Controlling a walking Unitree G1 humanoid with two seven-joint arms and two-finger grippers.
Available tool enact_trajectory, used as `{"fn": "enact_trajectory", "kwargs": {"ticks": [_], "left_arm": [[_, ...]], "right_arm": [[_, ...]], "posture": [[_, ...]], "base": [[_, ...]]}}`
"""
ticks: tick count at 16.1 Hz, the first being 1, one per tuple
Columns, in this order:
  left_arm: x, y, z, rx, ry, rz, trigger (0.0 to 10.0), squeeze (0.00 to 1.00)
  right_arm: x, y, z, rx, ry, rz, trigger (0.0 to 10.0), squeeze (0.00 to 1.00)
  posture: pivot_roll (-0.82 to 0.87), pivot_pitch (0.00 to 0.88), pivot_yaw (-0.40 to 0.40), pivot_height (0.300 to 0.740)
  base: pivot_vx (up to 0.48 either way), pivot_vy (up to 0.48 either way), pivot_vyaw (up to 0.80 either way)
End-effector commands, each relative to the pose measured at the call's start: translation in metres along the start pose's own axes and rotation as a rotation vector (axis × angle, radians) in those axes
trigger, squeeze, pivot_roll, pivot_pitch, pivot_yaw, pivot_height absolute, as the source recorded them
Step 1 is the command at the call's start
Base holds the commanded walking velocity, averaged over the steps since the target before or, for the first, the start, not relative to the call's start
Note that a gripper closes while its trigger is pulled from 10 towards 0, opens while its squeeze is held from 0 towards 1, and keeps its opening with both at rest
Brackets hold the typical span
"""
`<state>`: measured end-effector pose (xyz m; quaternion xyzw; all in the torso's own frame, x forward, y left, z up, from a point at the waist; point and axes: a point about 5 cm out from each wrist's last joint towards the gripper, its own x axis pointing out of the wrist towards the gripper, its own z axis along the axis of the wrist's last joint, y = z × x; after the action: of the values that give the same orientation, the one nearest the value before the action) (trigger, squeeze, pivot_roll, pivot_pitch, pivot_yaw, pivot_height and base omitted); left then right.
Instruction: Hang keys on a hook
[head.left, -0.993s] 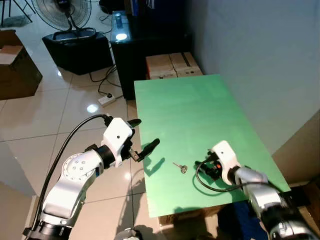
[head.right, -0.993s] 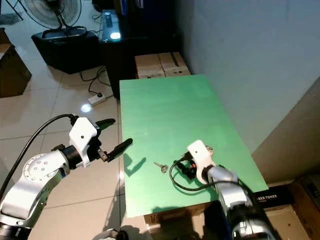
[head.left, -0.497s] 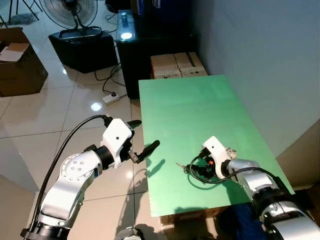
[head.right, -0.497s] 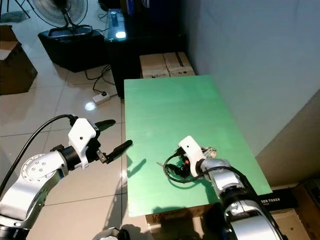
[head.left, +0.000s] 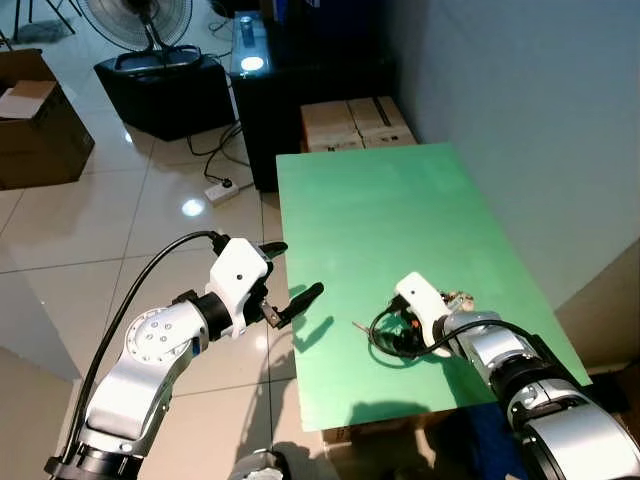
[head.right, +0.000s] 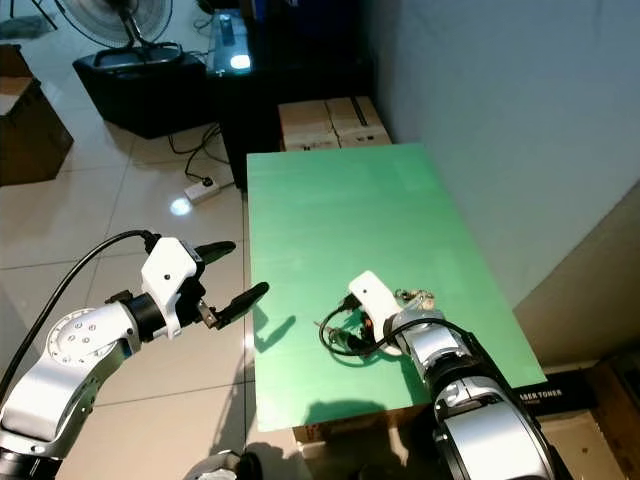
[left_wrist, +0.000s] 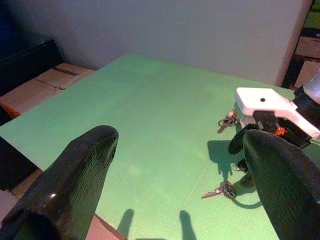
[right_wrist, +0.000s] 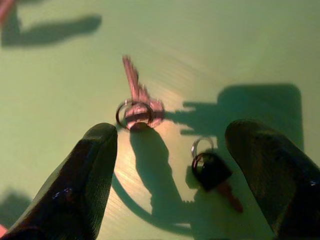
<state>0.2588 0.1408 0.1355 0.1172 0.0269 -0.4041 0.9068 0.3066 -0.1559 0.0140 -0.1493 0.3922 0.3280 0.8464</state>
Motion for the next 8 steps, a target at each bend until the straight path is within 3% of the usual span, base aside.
{"fn": "enact_trajectory", "kwargs": {"ticks": [1,8], "left_arm": [[-0.0006,0.0004,0.0062,0.019,-0.009,-0.012,10.0,0.00],[-0.0010,-0.0027,0.0074,0.019,-0.010,-0.011,10.0,0.00]], "right_arm": [[-0.0002,-0.0011,0.0013,-0.043,0.033,0.000,10.0,0.00],[-0.0014,-0.0072,0.0050,-0.133,0.048,-0.058,10.0,0.00]], "posture": [[0.01,0.138,0.052,0.740],[0.01,0.151,0.039,0.740]], "base": [[0.000,0.000,0.00],[0.000,0.000,0.00]]}}
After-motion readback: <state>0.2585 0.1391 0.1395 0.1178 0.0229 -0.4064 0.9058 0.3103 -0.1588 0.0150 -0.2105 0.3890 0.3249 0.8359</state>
